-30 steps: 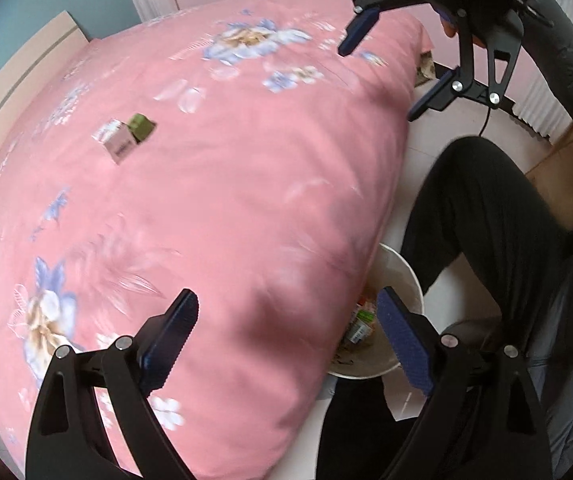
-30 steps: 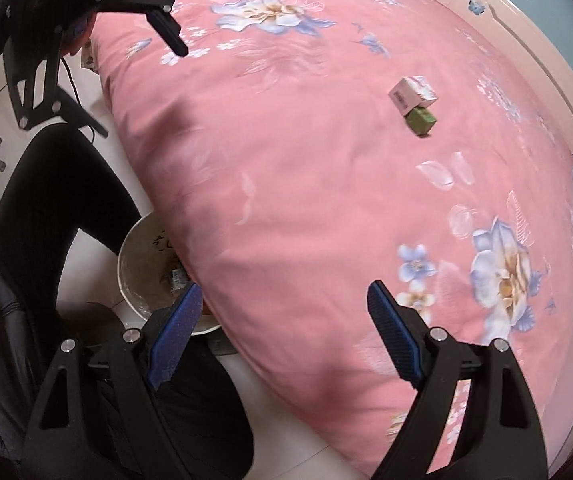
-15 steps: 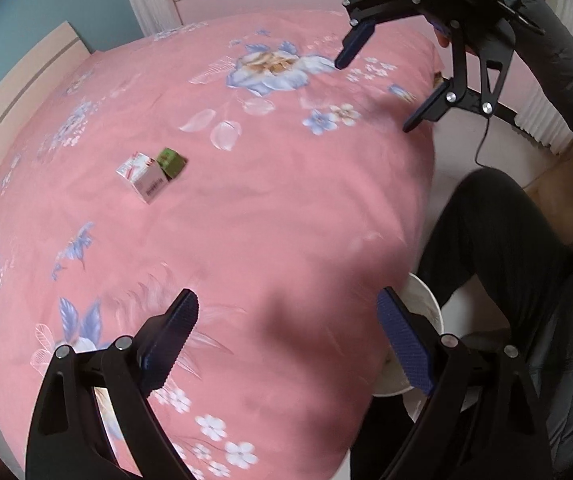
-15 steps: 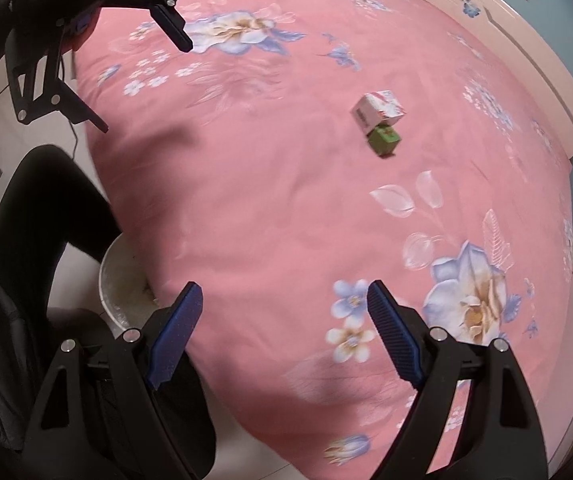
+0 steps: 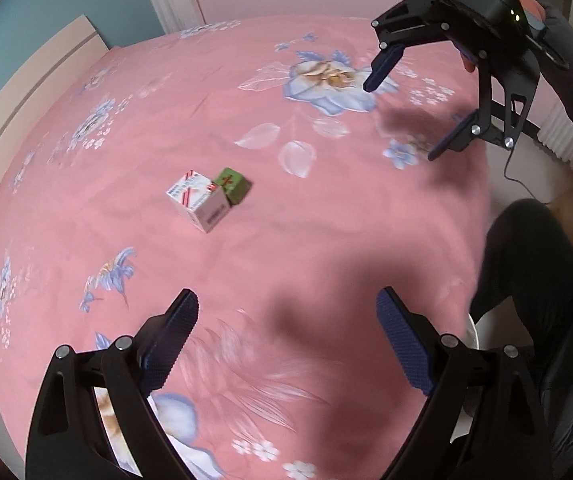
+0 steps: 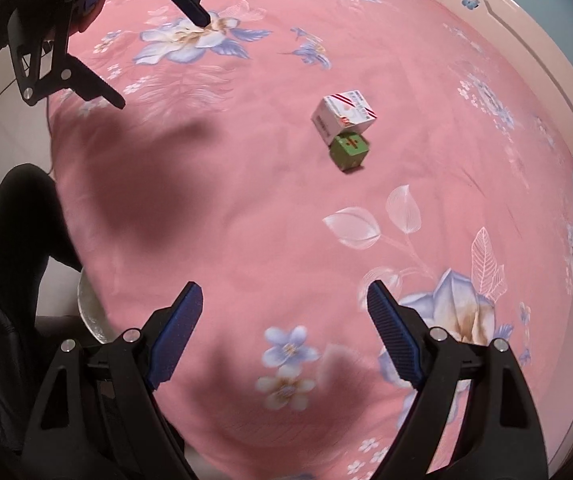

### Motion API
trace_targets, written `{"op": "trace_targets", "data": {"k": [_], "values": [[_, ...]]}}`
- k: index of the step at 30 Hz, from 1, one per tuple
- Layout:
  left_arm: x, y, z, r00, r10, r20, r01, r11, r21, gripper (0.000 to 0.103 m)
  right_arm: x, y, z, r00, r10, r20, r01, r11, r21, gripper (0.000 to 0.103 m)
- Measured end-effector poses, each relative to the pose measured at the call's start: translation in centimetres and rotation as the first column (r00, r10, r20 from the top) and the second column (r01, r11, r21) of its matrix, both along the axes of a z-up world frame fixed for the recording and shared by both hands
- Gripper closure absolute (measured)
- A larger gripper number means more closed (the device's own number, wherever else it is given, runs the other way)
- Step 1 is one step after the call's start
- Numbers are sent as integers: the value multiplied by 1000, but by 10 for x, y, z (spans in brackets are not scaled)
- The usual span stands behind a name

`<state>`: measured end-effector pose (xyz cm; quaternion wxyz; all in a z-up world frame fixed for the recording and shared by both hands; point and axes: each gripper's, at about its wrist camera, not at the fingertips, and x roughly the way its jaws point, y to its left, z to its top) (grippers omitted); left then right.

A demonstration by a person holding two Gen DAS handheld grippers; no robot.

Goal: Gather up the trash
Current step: 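Move both open tools back over the bed toward the white box and green cube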

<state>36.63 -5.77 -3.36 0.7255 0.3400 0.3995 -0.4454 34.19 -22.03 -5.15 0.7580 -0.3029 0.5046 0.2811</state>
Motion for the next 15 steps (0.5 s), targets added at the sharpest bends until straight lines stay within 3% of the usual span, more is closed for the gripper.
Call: {"op": "trace_targets", "data": {"k": [15], "values": [[84,-35,-26,999,-36,-26,36,999,-10,11,93,3,-36,999,-10,-44,10,1000,-11,20]]}}
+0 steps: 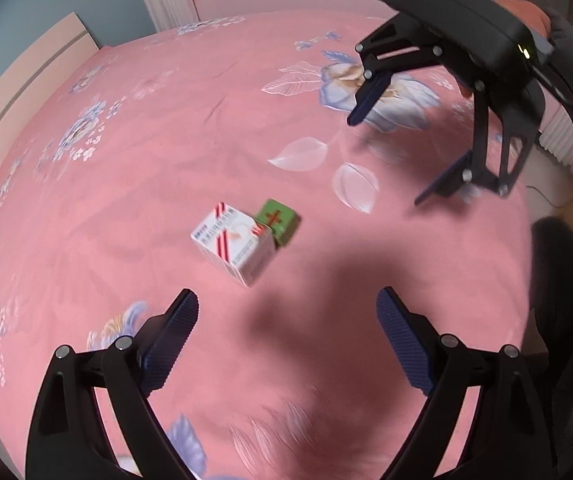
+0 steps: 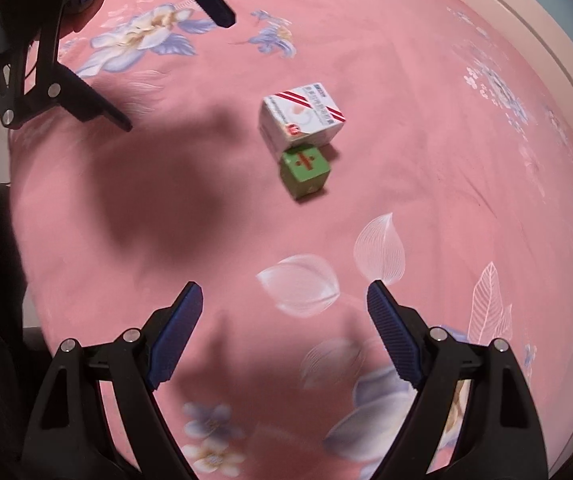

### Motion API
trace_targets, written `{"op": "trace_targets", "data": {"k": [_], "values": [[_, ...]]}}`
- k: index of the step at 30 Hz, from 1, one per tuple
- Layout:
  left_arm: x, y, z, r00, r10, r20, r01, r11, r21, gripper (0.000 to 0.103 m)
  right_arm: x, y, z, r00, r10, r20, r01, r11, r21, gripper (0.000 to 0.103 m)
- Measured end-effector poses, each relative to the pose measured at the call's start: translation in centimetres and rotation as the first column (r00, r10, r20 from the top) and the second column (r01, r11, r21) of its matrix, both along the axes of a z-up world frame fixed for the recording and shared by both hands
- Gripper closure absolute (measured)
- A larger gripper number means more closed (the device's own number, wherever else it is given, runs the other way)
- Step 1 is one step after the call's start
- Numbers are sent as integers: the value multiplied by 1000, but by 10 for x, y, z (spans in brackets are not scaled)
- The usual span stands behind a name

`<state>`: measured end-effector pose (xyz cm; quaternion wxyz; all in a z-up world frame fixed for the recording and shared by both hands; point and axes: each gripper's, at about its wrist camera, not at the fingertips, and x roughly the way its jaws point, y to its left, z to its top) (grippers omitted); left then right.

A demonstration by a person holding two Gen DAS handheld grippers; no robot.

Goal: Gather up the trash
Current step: 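Move both open tools back over the bed toward the white box and green cube, then grasp the white medicine box with the left tool while the right tool grasps the green cube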

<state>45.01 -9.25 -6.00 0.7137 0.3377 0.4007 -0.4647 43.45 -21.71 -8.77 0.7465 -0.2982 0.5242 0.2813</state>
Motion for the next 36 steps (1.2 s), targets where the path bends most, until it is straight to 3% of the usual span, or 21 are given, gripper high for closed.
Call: {"op": "trace_targets", "data": {"k": [16,31,35,36], "values": [[50,-32,-37,999,-33,-35,35,997,63,11,54,13,-29,997,59,-41,-58,998,24,20],[71,-38,-60,996,-27,-84,31,999,44,11,85,27,-46,992,102,-72,-95,991,94,20],[71,-37,-63,996,-29,-90,30,999,15,12,87,25,-47,992,104,-73,-93,986,139,33],[71,-36,-63,996,-26,-83,27,1000,10,17,88,25,-49,992,104,-75,-92,985,144,38]]}}
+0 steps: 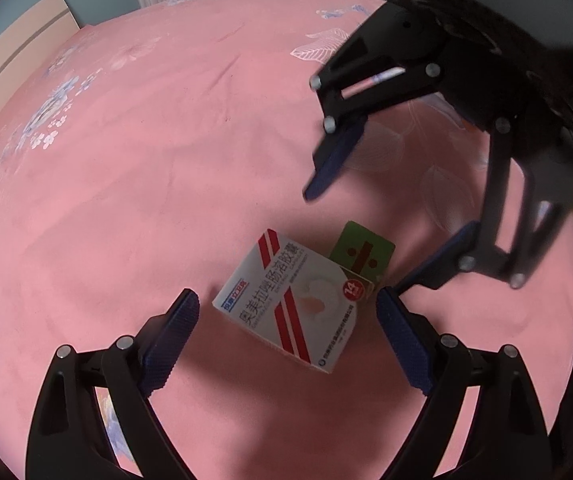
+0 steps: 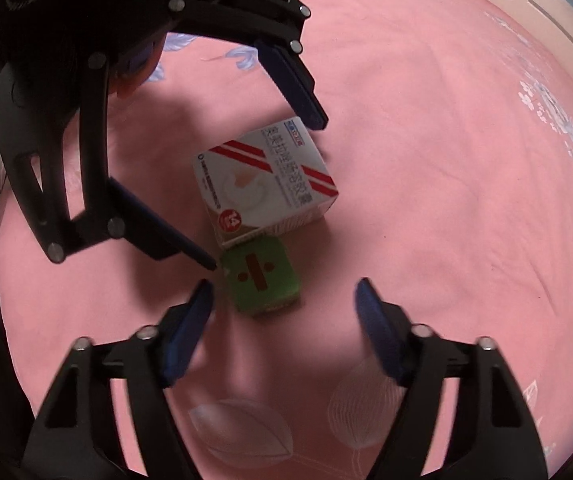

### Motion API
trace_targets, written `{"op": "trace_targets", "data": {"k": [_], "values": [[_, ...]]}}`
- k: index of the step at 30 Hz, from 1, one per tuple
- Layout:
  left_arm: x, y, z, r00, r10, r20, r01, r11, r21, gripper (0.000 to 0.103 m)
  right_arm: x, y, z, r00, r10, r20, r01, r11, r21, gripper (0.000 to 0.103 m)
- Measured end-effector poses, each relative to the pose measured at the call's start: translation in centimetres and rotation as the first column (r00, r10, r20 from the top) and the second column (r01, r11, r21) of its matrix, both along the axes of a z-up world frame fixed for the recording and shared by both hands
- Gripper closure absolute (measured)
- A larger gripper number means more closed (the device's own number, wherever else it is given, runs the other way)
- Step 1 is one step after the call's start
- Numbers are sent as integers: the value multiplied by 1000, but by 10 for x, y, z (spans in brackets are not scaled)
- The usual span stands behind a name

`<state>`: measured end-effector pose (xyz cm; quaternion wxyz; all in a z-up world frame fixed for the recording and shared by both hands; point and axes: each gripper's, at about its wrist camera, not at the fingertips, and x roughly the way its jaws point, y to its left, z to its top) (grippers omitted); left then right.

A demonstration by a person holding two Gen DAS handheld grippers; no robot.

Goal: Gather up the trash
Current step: 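Grasp the white medicine box with the left tool while the right tool grasps the green cube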

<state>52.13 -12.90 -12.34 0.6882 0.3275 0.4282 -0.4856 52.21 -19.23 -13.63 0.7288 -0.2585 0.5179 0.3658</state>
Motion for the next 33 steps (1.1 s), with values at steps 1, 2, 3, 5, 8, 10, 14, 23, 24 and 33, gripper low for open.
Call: {"op": "trace_targets", "data": {"k": [1,2,3,5,8,10,14,23,24,33], "values": [[1,0,-2,1000,1,-6,-1,1000,1,19,1,0,-1,1000,0,-1,0,1000,-1,40],[0,1,-3,1000,-2,-13,2,1000,1,24,2,0,-2,1000,1,0,-1,1000,1,40],[0,1,-3,1000,-5,-16,5,1000,1,27,2,0,-3,1000,6,-3,-6,1000,4,42],[-1,2,-5,1000,-9,-21,9,1000,-2,31,2,1,-4,1000,11,-3,-11,1000,8,49],[1,2,-5,1000,-3,-20,3,1000,-13,32,-4,4,-4,1000,18,3,-19,1000,14,62],[-1,4,-5,1000,1,-19,-1,1000,-20,33,-4,4,-4,1000,18,0,-18,1000,20,69],[1,2,-7,1000,14,-9,-14,1000,-27,33,-7,7,-4,1000,18,3,-18,1000,6,72],[-19,11,3,1000,7,8,-7,1000,19,34,-27,7,3,1000,21,12,-21,999,-25,72],[-23,12,6,1000,6,13,-6,1000,27,34,-30,7,4,1000,15,6,-15,999,-28,72],[-78,42,41,999,43,20,-44,998,48,34,-94,17,36,998,44,44,-41,997,-61,72]]}}
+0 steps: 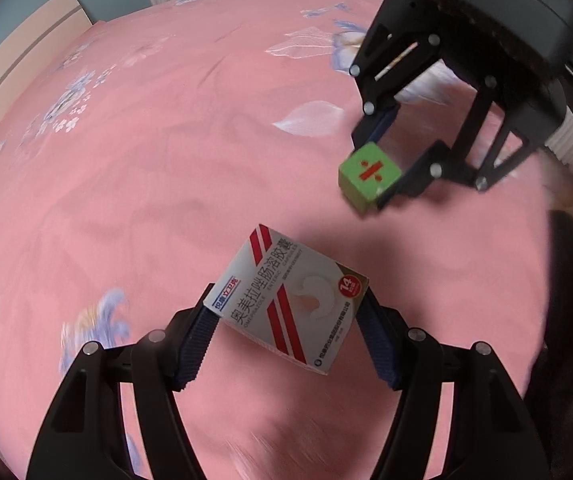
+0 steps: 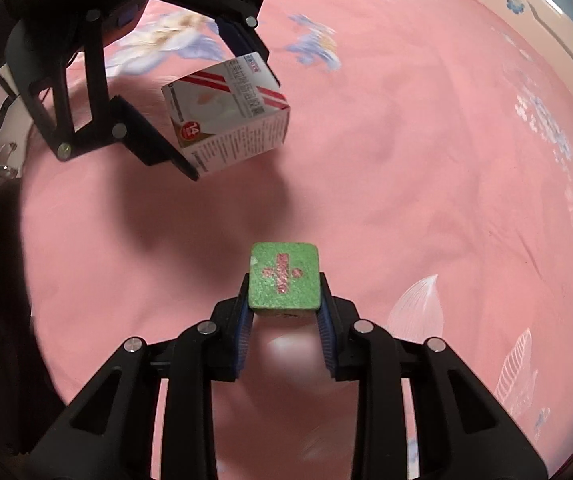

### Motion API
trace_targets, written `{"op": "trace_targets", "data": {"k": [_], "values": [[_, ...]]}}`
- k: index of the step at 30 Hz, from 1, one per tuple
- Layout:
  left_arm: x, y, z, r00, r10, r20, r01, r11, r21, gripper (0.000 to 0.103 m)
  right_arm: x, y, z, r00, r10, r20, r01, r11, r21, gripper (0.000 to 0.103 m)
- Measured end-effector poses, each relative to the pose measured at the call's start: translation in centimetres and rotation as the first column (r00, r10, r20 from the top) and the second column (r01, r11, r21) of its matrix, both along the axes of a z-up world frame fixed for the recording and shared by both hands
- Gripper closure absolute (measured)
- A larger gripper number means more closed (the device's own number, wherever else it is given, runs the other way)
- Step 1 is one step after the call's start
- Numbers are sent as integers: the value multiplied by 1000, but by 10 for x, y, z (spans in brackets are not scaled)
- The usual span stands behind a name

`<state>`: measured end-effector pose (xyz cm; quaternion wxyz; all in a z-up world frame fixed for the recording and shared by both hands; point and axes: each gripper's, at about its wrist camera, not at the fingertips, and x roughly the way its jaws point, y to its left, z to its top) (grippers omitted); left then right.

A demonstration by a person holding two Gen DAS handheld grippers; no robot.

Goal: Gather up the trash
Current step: 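Grasp the white medicine box with the left tool while the right tool grasps the green cube, then carry the white box and green cube with both tools over the floor bowl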

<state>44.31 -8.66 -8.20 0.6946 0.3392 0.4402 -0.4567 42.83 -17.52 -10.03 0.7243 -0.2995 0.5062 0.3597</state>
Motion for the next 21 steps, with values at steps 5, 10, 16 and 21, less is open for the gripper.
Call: {"op": "trace_targets", "data": {"k": [5,10,16,21], "values": [[-46,17,20,1000,13,-5,-13,1000,-5,34,-54,16,20,998,51,26,-51,999,-3,72],[-99,29,36,1000,18,11,-18,1000,7,34,-112,20,41,996,74,49,-73,997,-12,72],[-157,39,46,999,27,42,-28,999,35,34,-170,27,56,994,85,75,-83,996,-32,72],[-204,47,50,998,34,57,-36,998,50,34,-222,40,57,989,127,78,-123,991,-49,72]]}}
